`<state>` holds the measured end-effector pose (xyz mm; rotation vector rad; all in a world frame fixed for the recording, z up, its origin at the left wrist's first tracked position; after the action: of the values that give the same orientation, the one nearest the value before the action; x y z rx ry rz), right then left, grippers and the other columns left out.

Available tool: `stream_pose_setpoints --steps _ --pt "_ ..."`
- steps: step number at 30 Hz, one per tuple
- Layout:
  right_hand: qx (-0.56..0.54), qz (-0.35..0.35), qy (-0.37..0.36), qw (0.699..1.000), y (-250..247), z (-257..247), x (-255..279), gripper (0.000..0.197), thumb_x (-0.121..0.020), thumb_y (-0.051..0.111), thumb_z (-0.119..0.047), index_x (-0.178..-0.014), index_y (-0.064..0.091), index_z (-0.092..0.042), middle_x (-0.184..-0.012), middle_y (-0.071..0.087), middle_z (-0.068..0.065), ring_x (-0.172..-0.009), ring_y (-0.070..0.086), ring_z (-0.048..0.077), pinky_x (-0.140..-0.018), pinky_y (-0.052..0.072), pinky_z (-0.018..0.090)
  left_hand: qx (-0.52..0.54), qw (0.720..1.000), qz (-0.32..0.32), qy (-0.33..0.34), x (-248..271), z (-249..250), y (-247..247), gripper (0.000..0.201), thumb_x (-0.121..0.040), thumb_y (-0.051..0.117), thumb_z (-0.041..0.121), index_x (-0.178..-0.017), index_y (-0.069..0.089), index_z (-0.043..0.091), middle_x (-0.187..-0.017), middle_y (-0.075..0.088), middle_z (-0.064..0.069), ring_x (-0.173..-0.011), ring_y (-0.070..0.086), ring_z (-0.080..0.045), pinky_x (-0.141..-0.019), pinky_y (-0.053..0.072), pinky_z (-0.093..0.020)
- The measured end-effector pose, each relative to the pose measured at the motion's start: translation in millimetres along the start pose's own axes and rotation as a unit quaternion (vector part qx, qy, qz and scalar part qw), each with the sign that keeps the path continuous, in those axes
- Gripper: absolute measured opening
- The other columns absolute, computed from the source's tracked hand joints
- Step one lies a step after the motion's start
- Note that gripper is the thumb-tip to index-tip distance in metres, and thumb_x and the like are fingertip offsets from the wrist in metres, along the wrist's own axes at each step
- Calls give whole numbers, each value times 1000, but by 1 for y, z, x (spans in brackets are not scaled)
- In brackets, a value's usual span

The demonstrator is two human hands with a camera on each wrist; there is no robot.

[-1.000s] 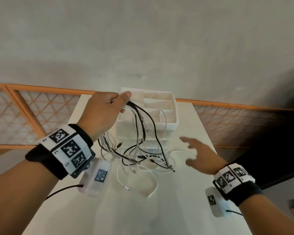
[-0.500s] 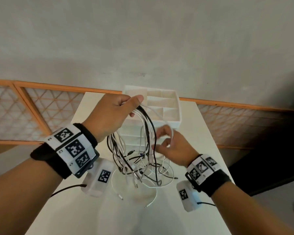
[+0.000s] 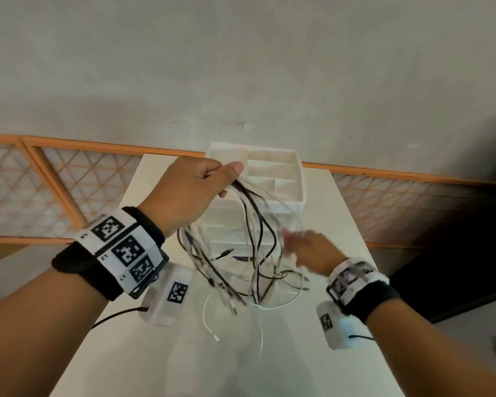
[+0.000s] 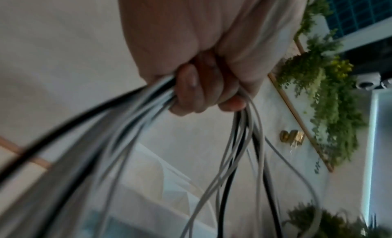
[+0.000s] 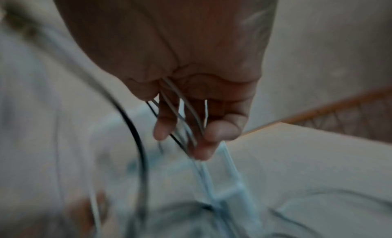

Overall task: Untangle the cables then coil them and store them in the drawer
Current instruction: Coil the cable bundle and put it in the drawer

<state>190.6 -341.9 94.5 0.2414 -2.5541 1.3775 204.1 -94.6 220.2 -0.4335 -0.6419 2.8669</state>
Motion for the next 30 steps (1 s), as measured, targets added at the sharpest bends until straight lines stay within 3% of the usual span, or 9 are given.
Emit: stream_pose_setpoints --steps 3,5,7,13,15,19,24,28,30 --pt "-282 229 17 932 -68 -5 7 48 -102 43 -46 -74 67 -15 -87 74 15 -59 61 23 -53 48 34 -217 972 -77 -39 -1 -19 5 59 -96 50 51 -61 60 5 -65 68 -4 -41 49 -4 -48 30 -24" --pt "-267 374 -27 888 -103 -15 26 48 -100 46 -52 -72 64 -18 -74 70 9 -58 60 21 -60 51 35 -270 955 -93 -80 2 -35 9 62 -97 49 52 -67 64 0 -70 69 -16 -55 59 -18 -52 36 -30" --pt "-169 424 -44 889 -111 -12 38 39 -100 50 -46 -77 67 -20 -77 69 5 -69 62 20 -71 51 33 -272 956 -59 -92 4 -41 10 63 -98 47 51 -72 65 -4 -76 70 -20 -66 63 -30 -60 42 -34" --pt "62 165 120 977 -29 82 9 28 -99 50 -36 -82 65 -21 -84 71 10 -81 67 35 -70 52 34 -63 986 140 -61 -2 -22 -20 56 -97 55 44 -50 53 13 -52 57 4 -41 39 -9 -54 29 -31" --pt "9 120 178 977 -13 95 7 22 -100 45 -29 -93 66 -32 -84 72 11 -61 69 28 -53 54 29 18 986 152 -61 -5 -19 -21 53 -96 58 45 -56 58 10 -52 56 5 -39 34 -9 -57 31 -30" --pt "-254 212 185 925 -41 83 12 28 -96 44 2 -102 67 -12 -79 70 12 -45 61 20 -42 48 28 -107 990 73 -54 -4 -20 -12 59 -98 54 45 -64 57 -3 -40 52 11 -38 40 -6 -59 27 -30" --pt "-284 428 113 850 -108 57 35 25 -100 53 -32 -100 71 -16 -77 73 2 -63 71 18 -63 59 34 -232 968 42 -86 -3 -43 -12 64 -98 47 49 -70 62 -7 -74 71 -18 -62 60 -32 -57 39 -35" --pt "-175 433 99 879 -102 58 36 9 -97 59 -29 -98 67 -27 -79 71 -8 -76 71 15 -80 59 42 -228 966 81 -91 -4 -37 -15 65 -98 47 50 -74 64 -9 -72 69 -21 -64 61 -33 -61 44 -38" --pt "-142 346 105 922 -78 74 25 14 -93 62 -18 -92 64 -32 -98 73 -7 -89 72 20 -86 59 45 -175 974 108 -91 -5 -30 -21 62 -98 50 48 -67 63 -4 -55 66 0 -50 55 -13 -52 35 -33"
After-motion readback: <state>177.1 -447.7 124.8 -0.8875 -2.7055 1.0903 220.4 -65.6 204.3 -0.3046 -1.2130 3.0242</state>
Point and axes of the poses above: each hand's wrist, its own x-axis away from the middle knuckle, its own y-axis out of the palm, z = x × y, the point moved 4 cm from there along -x, towards the middle knuckle
